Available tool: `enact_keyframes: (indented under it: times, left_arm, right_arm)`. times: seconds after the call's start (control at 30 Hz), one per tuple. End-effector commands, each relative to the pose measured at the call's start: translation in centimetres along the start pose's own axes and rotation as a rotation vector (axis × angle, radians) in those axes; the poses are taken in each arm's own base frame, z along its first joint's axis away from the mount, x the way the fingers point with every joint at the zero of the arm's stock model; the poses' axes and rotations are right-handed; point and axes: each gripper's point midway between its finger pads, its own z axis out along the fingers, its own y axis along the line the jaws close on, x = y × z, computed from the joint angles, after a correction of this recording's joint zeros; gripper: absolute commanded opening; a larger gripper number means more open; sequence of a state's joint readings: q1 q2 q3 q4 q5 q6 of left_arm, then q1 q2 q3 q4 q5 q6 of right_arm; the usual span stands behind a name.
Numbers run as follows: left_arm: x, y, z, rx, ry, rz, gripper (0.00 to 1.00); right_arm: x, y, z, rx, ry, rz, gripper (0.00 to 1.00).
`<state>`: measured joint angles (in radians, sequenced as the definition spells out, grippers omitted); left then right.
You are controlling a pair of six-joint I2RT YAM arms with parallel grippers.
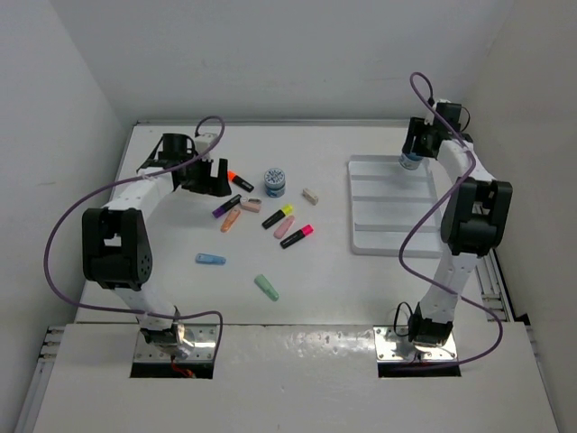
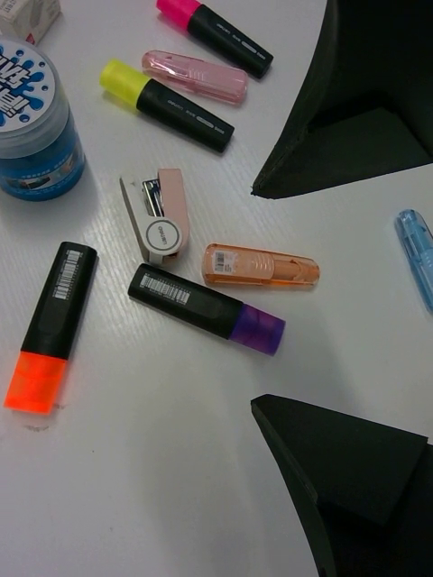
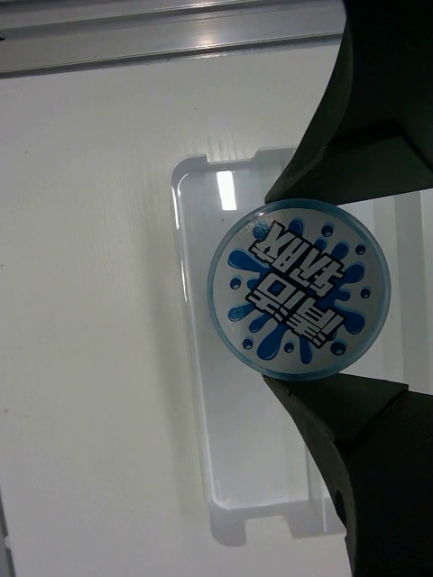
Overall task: Sort the stationery into containers
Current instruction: Place the stationery in the storage box.
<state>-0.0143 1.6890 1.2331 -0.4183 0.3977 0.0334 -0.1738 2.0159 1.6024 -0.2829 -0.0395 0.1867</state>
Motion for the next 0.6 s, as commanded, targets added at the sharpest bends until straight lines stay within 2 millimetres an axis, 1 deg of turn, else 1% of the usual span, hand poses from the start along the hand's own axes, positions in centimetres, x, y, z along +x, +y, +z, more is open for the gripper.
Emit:
enact_keyframes:
  times: [0.0, 0.07, 0.1, 0.17, 0.43, 0.47, 0.57]
  left_arm:
    - [-2.0, -0.1, -0.2, -0.004, -0.042, 0.042, 0.97]
    - [-2.0, 0.1, 0.0, -0.011, -0.036, 0.041, 0.97]
    - [-2.0, 0.2, 0.0, -0.014, -0.034, 0.037, 0.97]
    - [-2.1, 0.3, 0.0, -0.017, -0.032, 0.038, 0.97]
    - [-2.4, 0.3, 0.4, -0.021, -0.034, 0.044, 0.97]
    - [-2.5, 0.3, 0.5, -0.020, -0.035, 0.047, 0.97]
    - [-2.9, -0.1, 0.9, -0.012, -0.027, 0.068, 0.97]
  right_arm:
    - [-4.3, -0.5, 0.0, 0.008, -0.131, -0.030, 0.00]
    - [-3.9, -1.0, 0.9, 0.024, -0.124, -0.041, 0.00]
    - [-4.2, -1.2, 1.0, 0.028, -0.130, -0.043, 0.00]
    - [-3.8, -1.5, 1.8, 0.041, -0.121, -0.051, 0.00]
    - [-1.8, -2.9, 3.5, 0.081, -0.088, -0.071, 0.00]
    - [-1.2, -3.0, 4.0, 0.085, -0.074, -0.075, 0.00]
    - [-1.1, -3.3, 4.4, 0.092, -0.079, -0.081, 0.00]
